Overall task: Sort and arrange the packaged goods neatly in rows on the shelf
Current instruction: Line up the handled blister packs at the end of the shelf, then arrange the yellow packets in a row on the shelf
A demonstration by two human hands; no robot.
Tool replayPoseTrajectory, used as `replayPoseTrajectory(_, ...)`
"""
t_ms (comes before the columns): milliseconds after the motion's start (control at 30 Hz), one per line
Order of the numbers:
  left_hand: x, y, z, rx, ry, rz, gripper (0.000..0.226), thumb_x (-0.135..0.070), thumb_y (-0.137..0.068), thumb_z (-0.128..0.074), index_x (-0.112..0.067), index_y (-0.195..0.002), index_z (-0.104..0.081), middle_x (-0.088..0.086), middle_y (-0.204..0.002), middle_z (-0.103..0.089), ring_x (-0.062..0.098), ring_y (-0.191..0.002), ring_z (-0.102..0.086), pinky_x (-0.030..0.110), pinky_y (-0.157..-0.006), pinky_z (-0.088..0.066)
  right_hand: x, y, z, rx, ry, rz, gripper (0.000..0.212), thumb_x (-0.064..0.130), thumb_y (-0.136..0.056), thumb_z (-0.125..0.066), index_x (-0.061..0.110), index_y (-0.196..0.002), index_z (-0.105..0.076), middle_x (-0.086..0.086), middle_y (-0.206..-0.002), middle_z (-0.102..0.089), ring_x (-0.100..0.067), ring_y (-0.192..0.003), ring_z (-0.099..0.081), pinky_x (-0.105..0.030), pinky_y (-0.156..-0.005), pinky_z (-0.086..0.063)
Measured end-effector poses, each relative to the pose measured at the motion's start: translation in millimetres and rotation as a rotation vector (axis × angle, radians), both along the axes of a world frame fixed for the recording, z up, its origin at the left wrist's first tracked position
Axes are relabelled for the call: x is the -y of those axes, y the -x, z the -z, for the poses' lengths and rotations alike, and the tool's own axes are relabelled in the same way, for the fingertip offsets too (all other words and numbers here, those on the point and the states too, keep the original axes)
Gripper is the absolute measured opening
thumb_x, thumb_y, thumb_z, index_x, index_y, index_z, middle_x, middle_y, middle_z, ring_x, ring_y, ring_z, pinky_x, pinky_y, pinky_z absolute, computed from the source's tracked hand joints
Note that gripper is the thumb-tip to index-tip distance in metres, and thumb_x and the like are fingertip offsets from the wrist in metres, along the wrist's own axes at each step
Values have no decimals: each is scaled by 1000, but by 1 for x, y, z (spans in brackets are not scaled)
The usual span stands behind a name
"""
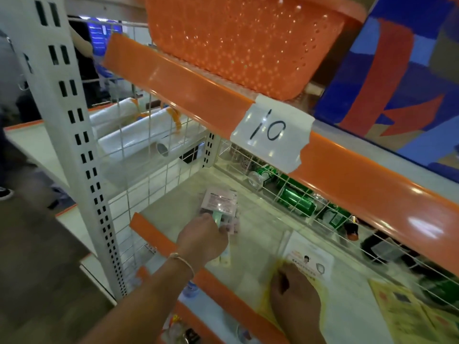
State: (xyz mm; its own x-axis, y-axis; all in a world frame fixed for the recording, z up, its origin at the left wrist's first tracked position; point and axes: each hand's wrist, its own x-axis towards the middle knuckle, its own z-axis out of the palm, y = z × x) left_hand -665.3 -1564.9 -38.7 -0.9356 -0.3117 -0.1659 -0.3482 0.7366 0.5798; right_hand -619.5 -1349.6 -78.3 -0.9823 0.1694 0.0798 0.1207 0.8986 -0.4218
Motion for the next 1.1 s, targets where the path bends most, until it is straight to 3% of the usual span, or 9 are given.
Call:
replayPoseTrajectory(100,-5,-3,-1,-51,142,19,35,-40,-93,-46,-10,-109,-54,8,-105,-65,26,-91,-62,28,-66,-39,0,0,4,-18,8,16,15,27,-88,-62,27,-100,-70,3,-112,-71,-21,-104,-65,-29,-80,-48)
replayPoseTrajectory(300,-21,-5,-9,25,422,75,45,-50,-96,-35,-16,-108,-62,5,-103,-66,25,-92,-66,28,-65,-40,-3,0,9,-82,6,-24,4,21,-82,-65,25,-80,-64,3,-84,-70,-22,-79,-66,-29,-62,-47)
replayPoseTrajectory(433,-37,-3,-23,-35,470,75,44,-45,-99,-33,-14,-110,-63,5,-106,-68,25,-94,-67,28,-67,-47,-6,2,9,-64,-6,-27,5,24,-83,-61,21,-82,-66,2,-83,-69,-21,-80,-67,-29,-65,-49)
replayPoseTrajectory(567,-59,3,-32,-41,451,111,48,-49,-97,-33,-15,-111,-63,8,-110,-66,27,-98,-64,31,-73,-48,-11,0,-1,17,30,-68,15,33,-84,-52,20,-78,-57,1,-75,-65,-20,-70,-64,-33,-63,-52)
replayPoseTrajectory(667,-86,1,-35,-59,487,222,49,-50,-97,-34,-12,-113,-59,10,-110,-64,27,-100,-62,32,-73,-47,-29,5,-19,126,246,-22,20,39,-91,-54,29,-103,-67,10,-90,-71,-8,-80,-67,-20,-79,-52)
replayPoseTrajectory(733,-107,-4,-41,-82,495,299,47,-50,-97,-35,-12,-111,-58,8,-108,-64,26,-99,-62,32,-69,-42,-52,3,-26,40,267,-3,29,37,-92,-59,25,-116,-67,7,-108,-71,-9,-97,-66,-19,-86,-47)
replayPoseTrajectory(833,-143,-13,-42,-80,484,401,45,-50,-97,-35,-14,-111,-57,4,-106,-64,23,-99,-61,33,-73,-43,-95,-15,-25,-117,264,81,28,34,-91,-61,21,-114,-69,4,-117,-68,-13,-105,-64,-23,-90,-47)
replayPoseTrajectory(1000,-215,-32,-27,-140,367,544,43,-50,-95,-38,-17,-112,-58,2,-109,-63,22,-100,-61,31,-73,-45,-178,-56,-16,-132,296,244,26,30,-91,-62,18,-114,-68,2,-118,-67,-6,-92,-60,-14,-78,-41)
replayPoseTrajectory(1100,-265,-49,-12,-152,194,660,33,-46,-95,-44,-19,-108,-59,0,-107,-60,19,-93,-60,29,-72,-45,-225,-81,-11,-97,318,336,28,30,-91,-62,17,-116,-68,0,-119,-67,-13,-103,-63,-19,-85,-43)
